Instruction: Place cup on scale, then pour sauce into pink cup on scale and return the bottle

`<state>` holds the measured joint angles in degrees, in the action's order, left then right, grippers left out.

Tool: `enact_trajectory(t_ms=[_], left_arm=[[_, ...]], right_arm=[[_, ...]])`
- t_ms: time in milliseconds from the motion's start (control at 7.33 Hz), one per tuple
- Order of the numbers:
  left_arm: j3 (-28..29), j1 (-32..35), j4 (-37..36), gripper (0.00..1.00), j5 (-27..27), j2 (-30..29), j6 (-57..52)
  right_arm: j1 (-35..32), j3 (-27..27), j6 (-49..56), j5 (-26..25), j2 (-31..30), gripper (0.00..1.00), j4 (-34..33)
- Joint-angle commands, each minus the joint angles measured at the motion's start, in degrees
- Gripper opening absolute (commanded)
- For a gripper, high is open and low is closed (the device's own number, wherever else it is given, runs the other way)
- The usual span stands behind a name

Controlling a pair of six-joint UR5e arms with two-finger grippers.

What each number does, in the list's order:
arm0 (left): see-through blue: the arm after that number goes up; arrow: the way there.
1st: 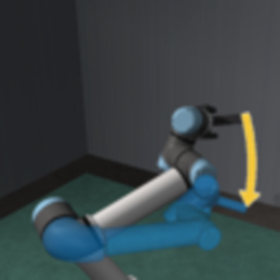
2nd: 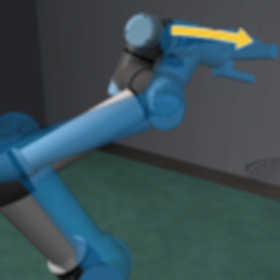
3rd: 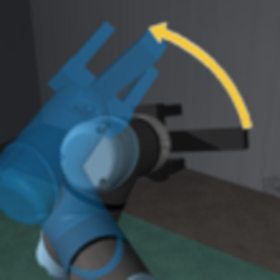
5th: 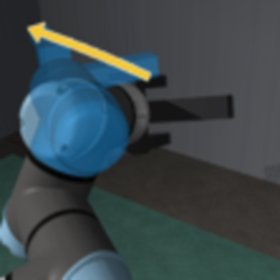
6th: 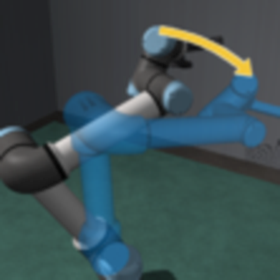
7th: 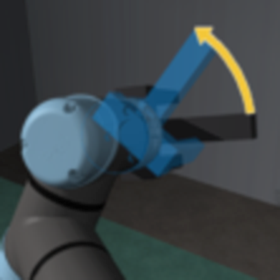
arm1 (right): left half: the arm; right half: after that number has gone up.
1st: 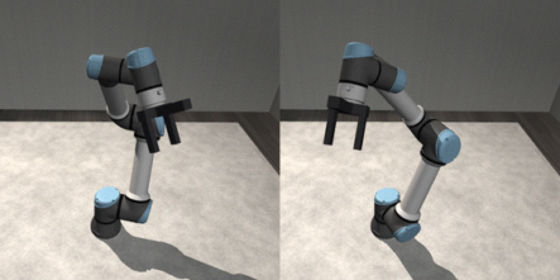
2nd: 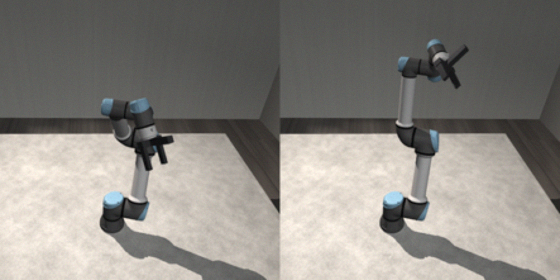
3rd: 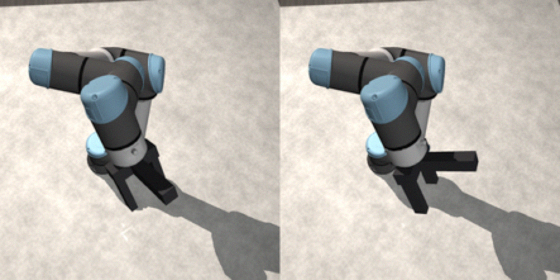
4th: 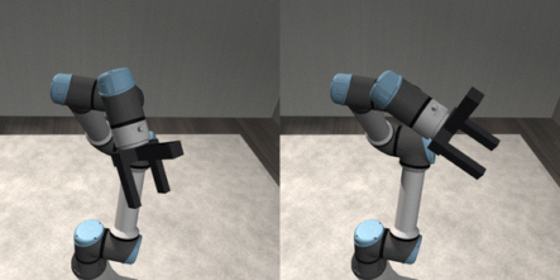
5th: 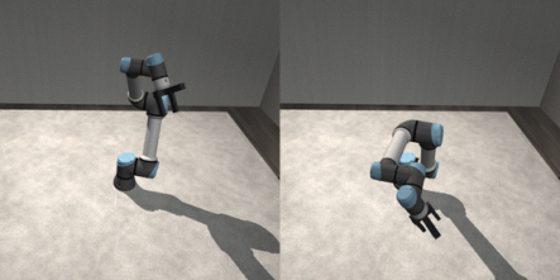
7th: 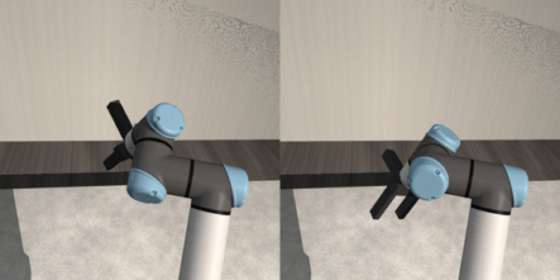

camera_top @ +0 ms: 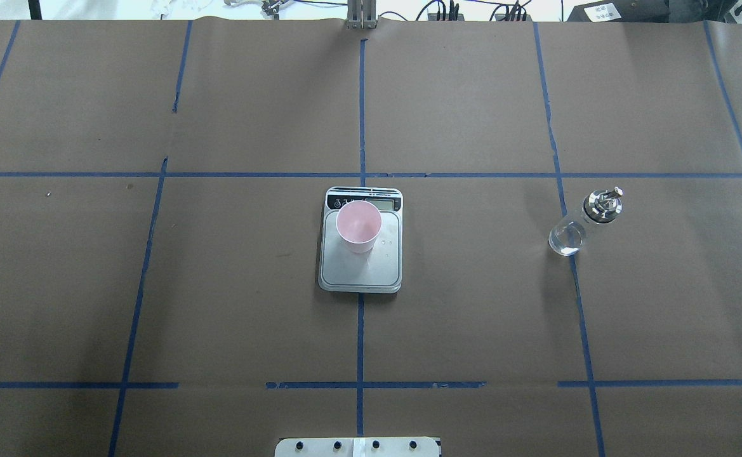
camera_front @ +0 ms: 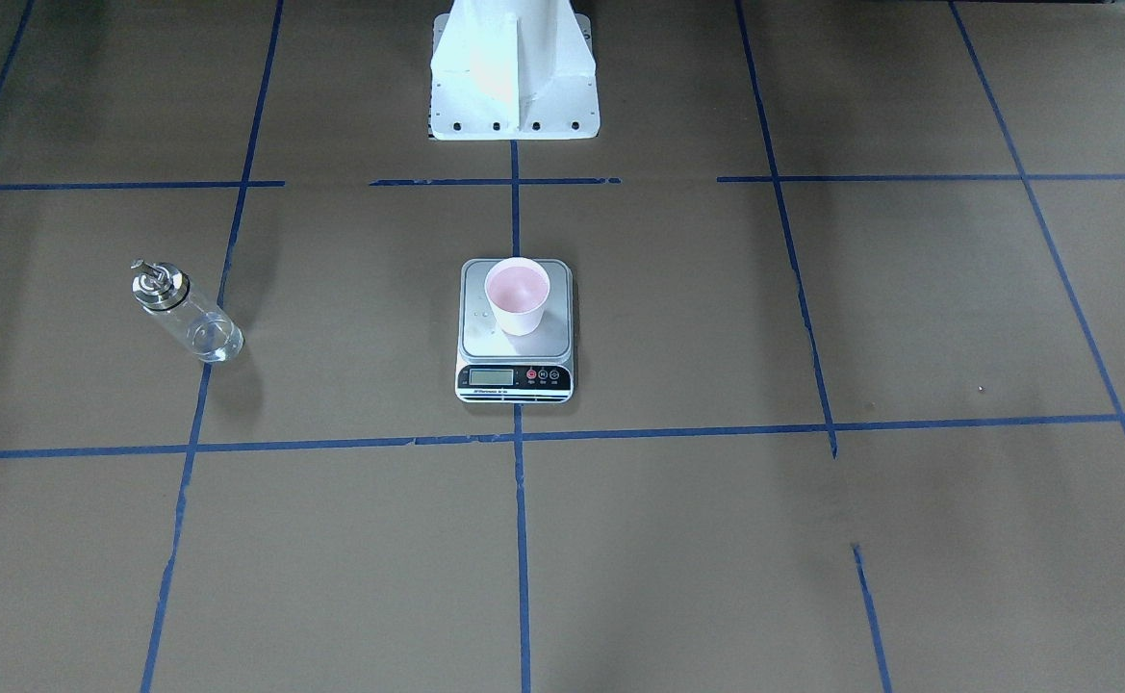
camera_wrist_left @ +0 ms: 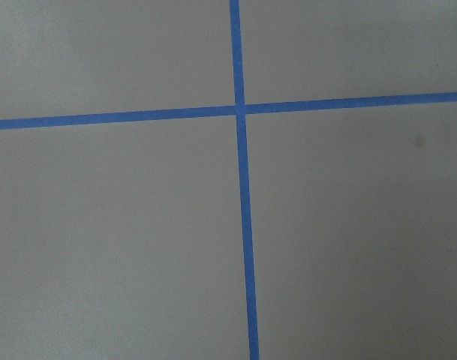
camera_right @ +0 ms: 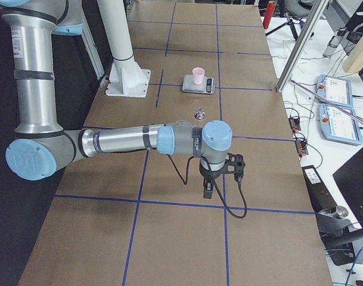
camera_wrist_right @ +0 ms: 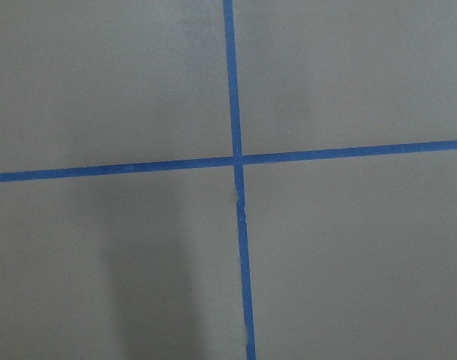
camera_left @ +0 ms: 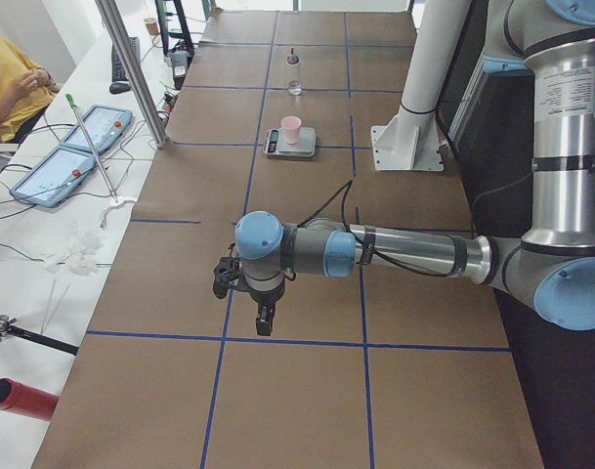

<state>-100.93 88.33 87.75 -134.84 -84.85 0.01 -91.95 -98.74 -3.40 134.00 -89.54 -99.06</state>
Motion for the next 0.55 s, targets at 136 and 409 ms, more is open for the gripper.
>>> enact_trajectory(t_ms=[136,409], left_arm=[[0.21,0.09,-0.47,1.0,0.02,-0.75,0.08],[0.12,0.09,-0.56,1.0,-0.16,-0.75,0.08]], right_arm=[[0.02,-0.05,-0.03,0.03,-0.02,1.0,0.19],[0.02,-0.4,0.06,0.12,-0.11,1.0,0.19]])
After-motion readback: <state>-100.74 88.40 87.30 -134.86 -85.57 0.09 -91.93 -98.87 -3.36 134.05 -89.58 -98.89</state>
